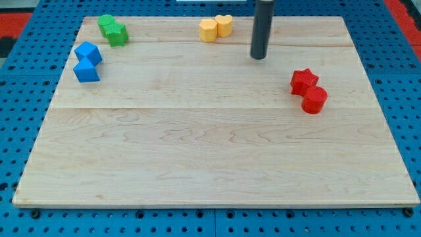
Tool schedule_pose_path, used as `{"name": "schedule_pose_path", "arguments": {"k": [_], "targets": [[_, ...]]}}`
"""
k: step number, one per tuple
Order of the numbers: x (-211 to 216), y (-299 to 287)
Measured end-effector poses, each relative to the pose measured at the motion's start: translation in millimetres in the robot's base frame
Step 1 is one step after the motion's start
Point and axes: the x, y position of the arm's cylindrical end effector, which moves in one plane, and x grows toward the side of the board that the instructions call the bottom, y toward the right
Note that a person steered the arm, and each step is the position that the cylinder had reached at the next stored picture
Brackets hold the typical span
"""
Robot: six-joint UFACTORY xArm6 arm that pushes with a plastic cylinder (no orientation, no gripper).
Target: Separate the red blocks
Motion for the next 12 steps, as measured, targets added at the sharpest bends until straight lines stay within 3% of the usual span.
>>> {"name": "schedule_pose_path", "arguments": {"k": [3,5,6,7,8,9,10,11,12], "targets": [[-8,7],[-4,50],[36,61],[48,124],[83,129],[132,90],[125,43],[114,76],[104,165]]}}
